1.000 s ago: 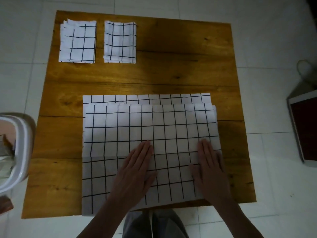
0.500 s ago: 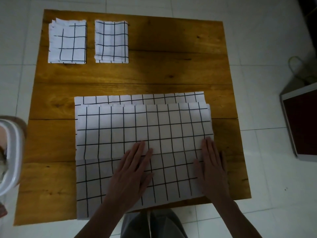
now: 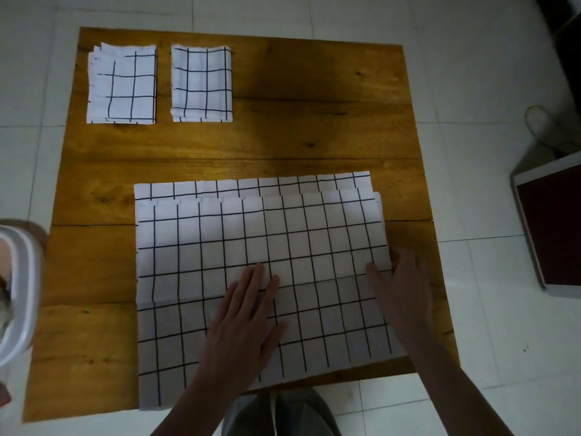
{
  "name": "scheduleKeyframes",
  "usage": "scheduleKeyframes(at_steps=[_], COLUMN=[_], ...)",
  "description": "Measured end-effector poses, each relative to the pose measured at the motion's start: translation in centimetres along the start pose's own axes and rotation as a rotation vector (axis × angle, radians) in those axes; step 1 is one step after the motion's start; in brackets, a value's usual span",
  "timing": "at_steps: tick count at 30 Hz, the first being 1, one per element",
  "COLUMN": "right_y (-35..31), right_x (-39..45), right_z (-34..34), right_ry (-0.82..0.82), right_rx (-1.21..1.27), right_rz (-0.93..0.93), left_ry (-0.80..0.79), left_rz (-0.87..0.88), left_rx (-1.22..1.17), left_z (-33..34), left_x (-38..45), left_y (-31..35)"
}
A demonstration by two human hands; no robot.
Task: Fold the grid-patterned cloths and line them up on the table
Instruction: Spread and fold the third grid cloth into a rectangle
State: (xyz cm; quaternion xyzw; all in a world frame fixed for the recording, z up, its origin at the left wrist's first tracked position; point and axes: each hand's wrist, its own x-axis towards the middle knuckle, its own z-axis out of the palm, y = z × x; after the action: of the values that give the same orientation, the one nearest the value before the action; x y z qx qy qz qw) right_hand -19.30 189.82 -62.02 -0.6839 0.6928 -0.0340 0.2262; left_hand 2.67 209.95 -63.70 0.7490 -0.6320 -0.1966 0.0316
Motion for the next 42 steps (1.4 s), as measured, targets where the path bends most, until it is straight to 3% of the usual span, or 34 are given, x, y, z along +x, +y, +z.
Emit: scheduleKeyframes(at_steps=[7, 21, 25, 29, 36, 42], right_y=[-0.1, -0.8, -0.8, -1.2, -2.5, -4.3], right_x=[1.2, -0.7, -1.1, -1.3, -1.4, -3.8], right_z=[0.1, -2.0, -2.5, -2.4, -0.4, 0.6], right_ry=[-0.059, 0.226, 0.227, 0.164, 0.080, 0.153], right_rx=[0.293, 0.319, 0.426, 0.522, 0.683, 0.626], right_rz=[0.075, -0.188, -0.204, -0.159, 0.106, -0.117], left_ry=[0.020, 0.024, 0.042, 0.046, 0.018, 0.008], left_rz=[-0.006, 0.029, 0.043, 0.039, 0.013, 0.002], left_rx=[0.004, -0.026, -0.003, -0.009, 0.008, -0.001], left_z=[0.0, 0.8, 1.1, 1.3, 1.0, 0.6], left_x=[-0.1, -0.6, -0.4, 0.0, 0.3, 0.5], left_y=[0.2, 1.0, 2.0, 2.9, 3.2, 3.2])
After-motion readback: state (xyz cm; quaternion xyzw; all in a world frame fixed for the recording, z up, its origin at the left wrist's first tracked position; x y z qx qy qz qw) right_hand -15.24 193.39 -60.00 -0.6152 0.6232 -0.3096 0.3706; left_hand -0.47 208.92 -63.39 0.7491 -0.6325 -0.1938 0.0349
